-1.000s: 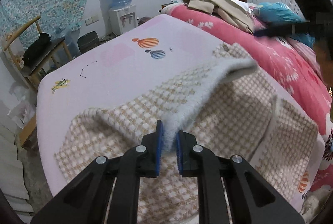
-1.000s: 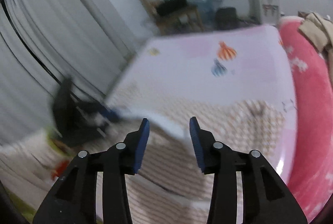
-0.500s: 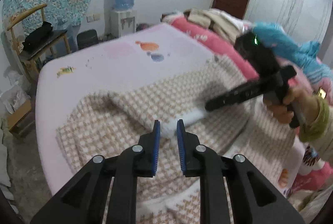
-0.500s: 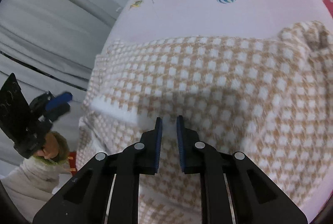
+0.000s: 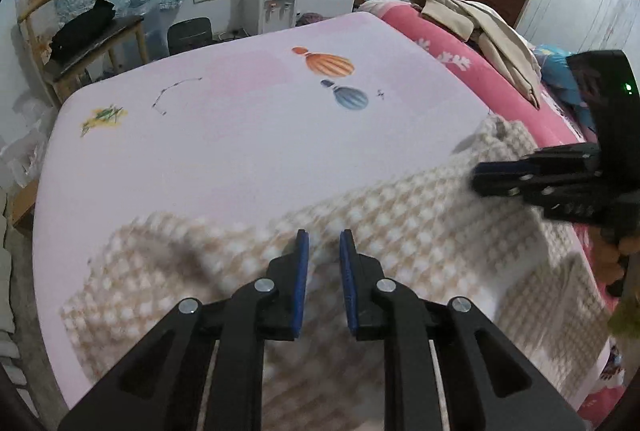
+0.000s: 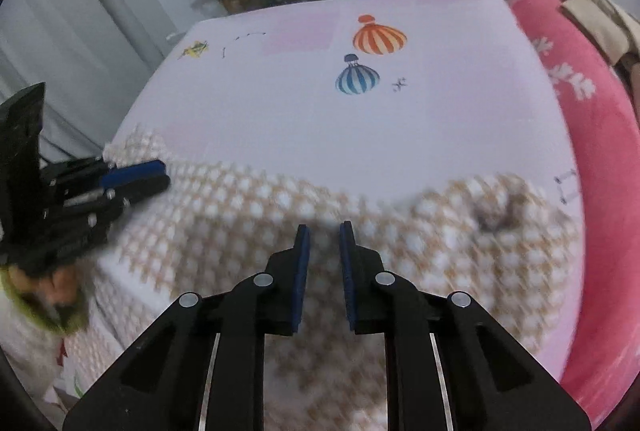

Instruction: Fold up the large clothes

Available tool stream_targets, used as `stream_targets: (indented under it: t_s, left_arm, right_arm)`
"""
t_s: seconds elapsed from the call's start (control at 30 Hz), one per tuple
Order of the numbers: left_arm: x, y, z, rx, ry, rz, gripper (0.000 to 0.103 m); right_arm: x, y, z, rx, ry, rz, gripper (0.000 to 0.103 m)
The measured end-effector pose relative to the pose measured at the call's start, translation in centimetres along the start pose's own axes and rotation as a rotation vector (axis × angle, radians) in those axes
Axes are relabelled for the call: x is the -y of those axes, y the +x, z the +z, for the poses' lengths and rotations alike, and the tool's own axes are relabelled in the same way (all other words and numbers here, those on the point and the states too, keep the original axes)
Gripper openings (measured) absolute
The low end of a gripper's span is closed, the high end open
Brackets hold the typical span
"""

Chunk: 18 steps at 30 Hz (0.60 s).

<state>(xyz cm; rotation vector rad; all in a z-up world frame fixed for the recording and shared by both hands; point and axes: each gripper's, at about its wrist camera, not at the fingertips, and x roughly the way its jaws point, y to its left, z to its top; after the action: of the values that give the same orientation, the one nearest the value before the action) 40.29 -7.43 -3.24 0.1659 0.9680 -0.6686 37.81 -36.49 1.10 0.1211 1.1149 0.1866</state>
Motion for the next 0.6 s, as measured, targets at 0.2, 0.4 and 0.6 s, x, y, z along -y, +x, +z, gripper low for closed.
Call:
stream_targets:
  t_s: [0.2, 0.4, 0.6]
  left_arm:
    - [-1.3, -2.7, -2.0, 0.017, 0.040, 0.068, 0.016]
    - [2.4, -3.8, 0.1, 0.090, 0.091, -0.083, 0.016]
    - [5.3, -0.2, -2.5, -0.024, 0.185, -0.041, 0.016]
  right_arm:
    - [2.2, -3.0, -1.7, -0.031, 0.050, -0.029, 0.017]
    - [-2.9, -3.9, -1.2, 0.041, -0.023, 0.062, 0.021]
    - [-4.8, -0.8, -3.9, -0.052, -0.113, 0.038, 0.022]
